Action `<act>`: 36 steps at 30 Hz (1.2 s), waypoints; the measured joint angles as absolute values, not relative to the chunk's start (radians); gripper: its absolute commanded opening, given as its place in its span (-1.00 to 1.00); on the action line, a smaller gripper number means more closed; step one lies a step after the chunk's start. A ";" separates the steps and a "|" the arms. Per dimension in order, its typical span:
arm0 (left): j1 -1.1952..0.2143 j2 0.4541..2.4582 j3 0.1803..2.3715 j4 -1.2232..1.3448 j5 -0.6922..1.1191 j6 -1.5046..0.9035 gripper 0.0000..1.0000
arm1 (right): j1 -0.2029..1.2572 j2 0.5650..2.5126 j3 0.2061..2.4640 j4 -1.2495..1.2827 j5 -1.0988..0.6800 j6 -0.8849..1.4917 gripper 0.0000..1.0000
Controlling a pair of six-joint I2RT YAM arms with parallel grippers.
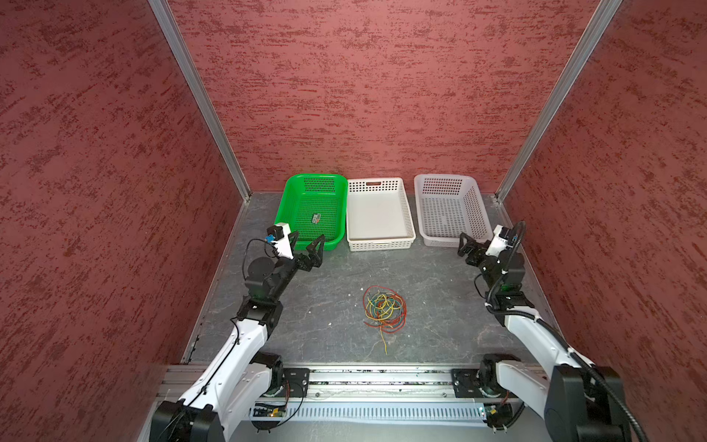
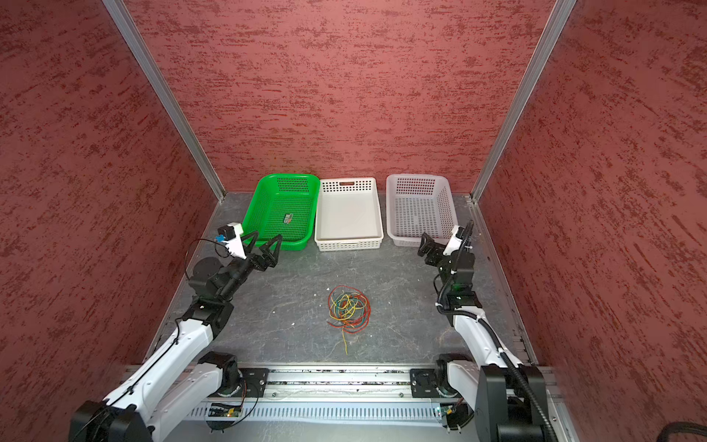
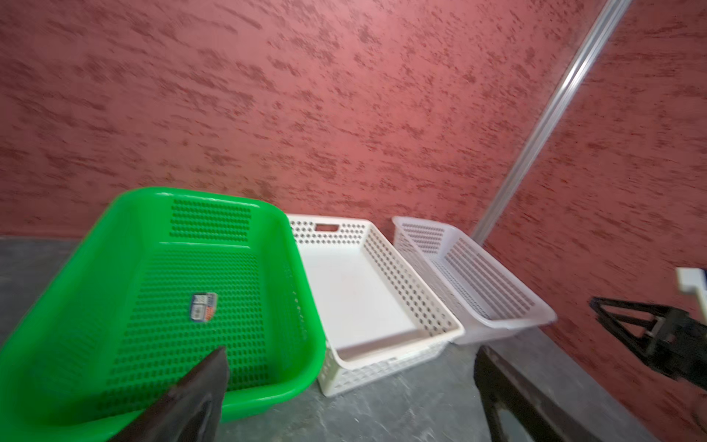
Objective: Untangle and sort cables by color
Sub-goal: Untie the cable.
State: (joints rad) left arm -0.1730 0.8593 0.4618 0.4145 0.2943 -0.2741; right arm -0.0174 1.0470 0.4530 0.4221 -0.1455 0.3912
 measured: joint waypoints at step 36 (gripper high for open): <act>-0.629 1.104 0.548 0.059 0.275 -0.116 0.99 | 0.680 1.266 0.509 -0.057 -0.224 0.233 -0.09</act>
State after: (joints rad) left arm -0.6292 1.1042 0.5480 0.0586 0.2749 -0.1162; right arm 0.6800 1.2663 0.5087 -0.0574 -0.2237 0.2325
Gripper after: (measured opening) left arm 0.994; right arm 0.463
